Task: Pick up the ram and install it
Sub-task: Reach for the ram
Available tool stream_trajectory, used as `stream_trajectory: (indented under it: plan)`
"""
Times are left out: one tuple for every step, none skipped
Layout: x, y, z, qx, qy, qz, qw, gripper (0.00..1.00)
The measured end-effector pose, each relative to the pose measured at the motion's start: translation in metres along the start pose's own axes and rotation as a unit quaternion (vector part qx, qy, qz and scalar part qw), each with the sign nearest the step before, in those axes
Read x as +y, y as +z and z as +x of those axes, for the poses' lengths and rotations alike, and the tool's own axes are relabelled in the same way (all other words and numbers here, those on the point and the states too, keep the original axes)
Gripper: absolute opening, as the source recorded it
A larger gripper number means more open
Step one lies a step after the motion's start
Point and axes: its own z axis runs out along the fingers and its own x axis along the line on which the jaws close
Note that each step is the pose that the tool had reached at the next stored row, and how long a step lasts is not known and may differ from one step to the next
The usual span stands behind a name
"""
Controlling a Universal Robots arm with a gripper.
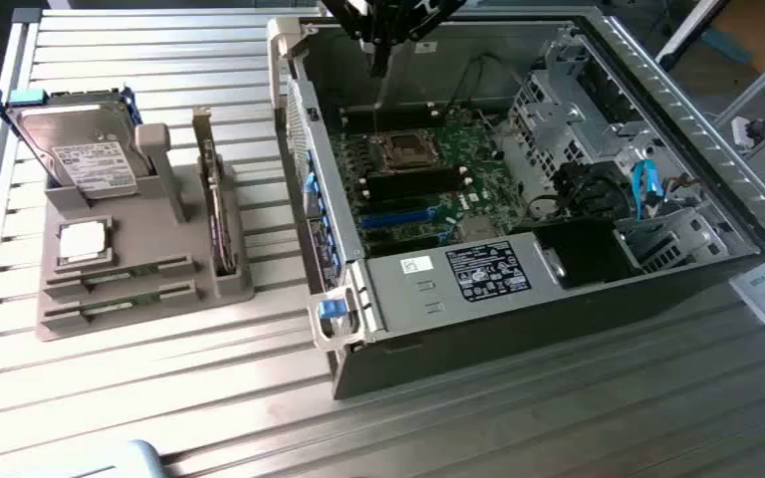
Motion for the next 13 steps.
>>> stream_trajectory:
  plan:
    - [0.0000,0.0000,0.000,0.0000,0.000,0.0001,1.0000,0.11]
    - [-0.0002,0.0001,0.003,-0.0001,0.000,0.0001,1.0000,0.11]
    - [-0.0004,0.0000,0.006,0.0000,0.000,0.0001,1.0000,0.11]
    - [-0.0006,0.0000,0.008,0.0000,0.000,0.0001,1.0000,0.11]
    - [-0.0009,0.0000,0.012,0.0000,0.000,0.0001,1.0000,0.11]
    - [-0.0010,0.0000,0.013,0.0000,0.000,0.0001,1.0000,0.11]
    - [-0.0015,0.0000,0.019,0.0000,0.000,0.0001,1.0000,0.11]
    - [-0.0019,0.0000,0.024,0.0000,0.000,0.0001,1.0000,0.11]
    - [-0.0025,0.0000,0.032,0.0000,0.000,0.0001,1.0000,0.11]
    - [-0.0028,0.0000,0.037,0.0000,0.000,0.0001,1.0000,0.11]
    - [-0.0032,0.0000,0.041,0.0000,0.000,0.0001,1.0000,0.11]
    - [-0.0035,-0.0001,0.045,0.0000,0.000,0.0001,1.0000,0.11]
    - [-0.0037,-0.0001,0.048,0.0000,0.000,0.0001,1.0000,0.11]
